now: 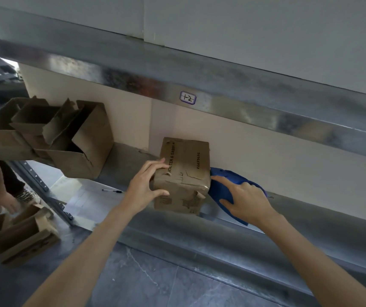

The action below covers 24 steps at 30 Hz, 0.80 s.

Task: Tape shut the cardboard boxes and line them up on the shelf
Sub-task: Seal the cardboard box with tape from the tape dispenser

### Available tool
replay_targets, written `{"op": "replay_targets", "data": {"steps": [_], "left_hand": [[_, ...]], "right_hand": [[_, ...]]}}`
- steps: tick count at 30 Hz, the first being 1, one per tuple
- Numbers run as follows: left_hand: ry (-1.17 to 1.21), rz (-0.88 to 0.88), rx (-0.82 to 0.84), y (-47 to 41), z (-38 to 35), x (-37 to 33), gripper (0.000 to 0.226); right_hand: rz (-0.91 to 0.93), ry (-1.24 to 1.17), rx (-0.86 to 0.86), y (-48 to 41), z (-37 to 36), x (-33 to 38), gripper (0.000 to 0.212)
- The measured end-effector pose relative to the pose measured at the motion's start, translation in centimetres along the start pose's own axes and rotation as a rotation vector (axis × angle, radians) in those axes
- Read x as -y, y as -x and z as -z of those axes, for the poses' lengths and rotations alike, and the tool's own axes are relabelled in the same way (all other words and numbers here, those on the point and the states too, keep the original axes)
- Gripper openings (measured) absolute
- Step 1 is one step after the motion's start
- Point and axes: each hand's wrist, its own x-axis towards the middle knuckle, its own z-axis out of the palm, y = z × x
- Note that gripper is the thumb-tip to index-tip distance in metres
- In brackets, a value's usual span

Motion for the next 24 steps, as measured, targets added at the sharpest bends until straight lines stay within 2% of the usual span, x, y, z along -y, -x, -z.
{"op": "replay_targets", "data": {"steps": [5,10,15,20,24], "left_hand": [[-0.020,0.001,-0.010,0.1,0.1,-0.1,0.074],[-0.028,0.008,-0.025,0.0,0.0,-0.1,0.073],[-0.032,0.009,-0.021,0.0,-0.2,0.1,0.073],[-0.035,0.017,-0.016,0.0,-0.2,0.2,0.073],[-0.022,0.024,-0.013,0.1,-0.3,0.2,0.072]], "right_hand": [[-0.103,-0.199,0.013,-1.6,-2.0,-0.9,0.064],[-0.266,-0.437,0.163,-2.9,-3.8,-2.9,0.077],[-0.378,-0.453,0.238,-4.0,-6.0,-3.9,0.080],[-0.396,-0.568,0.205,-4.3,-7.7,-4.4,0.086],[-0.391,-0.549,0.220,-4.3,-8.8,-4.6,0.087]]}}
